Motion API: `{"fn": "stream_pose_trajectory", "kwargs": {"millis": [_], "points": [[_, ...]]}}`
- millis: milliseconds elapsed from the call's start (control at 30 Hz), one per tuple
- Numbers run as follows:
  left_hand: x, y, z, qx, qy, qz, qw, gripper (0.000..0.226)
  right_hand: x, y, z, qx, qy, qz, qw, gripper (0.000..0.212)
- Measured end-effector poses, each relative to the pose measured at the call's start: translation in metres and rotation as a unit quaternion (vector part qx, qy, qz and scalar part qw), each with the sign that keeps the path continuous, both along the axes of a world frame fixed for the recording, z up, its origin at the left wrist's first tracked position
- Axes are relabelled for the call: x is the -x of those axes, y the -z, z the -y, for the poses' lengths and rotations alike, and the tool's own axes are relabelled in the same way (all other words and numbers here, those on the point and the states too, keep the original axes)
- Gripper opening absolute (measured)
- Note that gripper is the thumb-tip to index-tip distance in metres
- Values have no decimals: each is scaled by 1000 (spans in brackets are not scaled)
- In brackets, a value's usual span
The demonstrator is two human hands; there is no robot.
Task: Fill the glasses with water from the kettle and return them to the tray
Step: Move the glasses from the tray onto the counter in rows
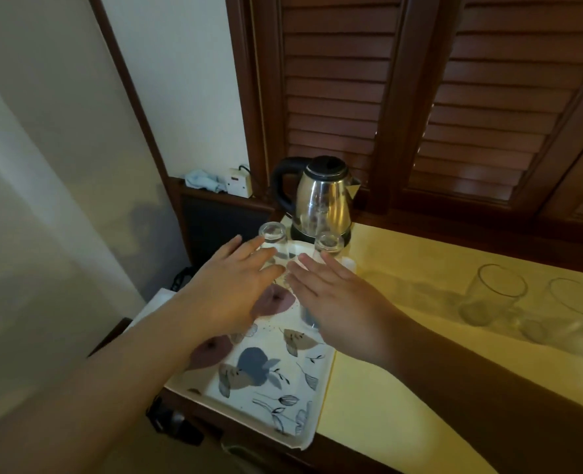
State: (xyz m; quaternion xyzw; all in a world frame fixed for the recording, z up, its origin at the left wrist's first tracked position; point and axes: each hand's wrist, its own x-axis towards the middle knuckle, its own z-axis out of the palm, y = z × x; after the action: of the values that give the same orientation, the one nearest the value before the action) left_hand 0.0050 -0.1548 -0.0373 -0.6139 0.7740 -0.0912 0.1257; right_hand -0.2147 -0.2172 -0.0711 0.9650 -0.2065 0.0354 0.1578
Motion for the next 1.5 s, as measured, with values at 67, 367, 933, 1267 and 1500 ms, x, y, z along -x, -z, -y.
{"fn": "stream_pose_trajectory", "kwargs": {"millis": [67, 367, 933, 1267, 1500], "points": [[-3, 2, 10, -5, 47, 62, 997, 84, -11, 2, 5, 89, -11, -55, 994, 54], [-5, 11, 47, -77, 108, 209, 969, 54, -46, 0, -7, 233, 3, -329, 915, 47], [-26, 6, 37, -64, 13, 72, 995, 65, -21, 19, -4, 103, 106, -87, 985, 40], [-13, 35, -23, 99, -148, -510, 841, 73, 37, 21, -26, 2, 288, 258, 922, 72], [83, 40, -27, 28, -178, -750, 636, 62, 107, 35, -52, -72, 380, 467, 795, 71]]}}
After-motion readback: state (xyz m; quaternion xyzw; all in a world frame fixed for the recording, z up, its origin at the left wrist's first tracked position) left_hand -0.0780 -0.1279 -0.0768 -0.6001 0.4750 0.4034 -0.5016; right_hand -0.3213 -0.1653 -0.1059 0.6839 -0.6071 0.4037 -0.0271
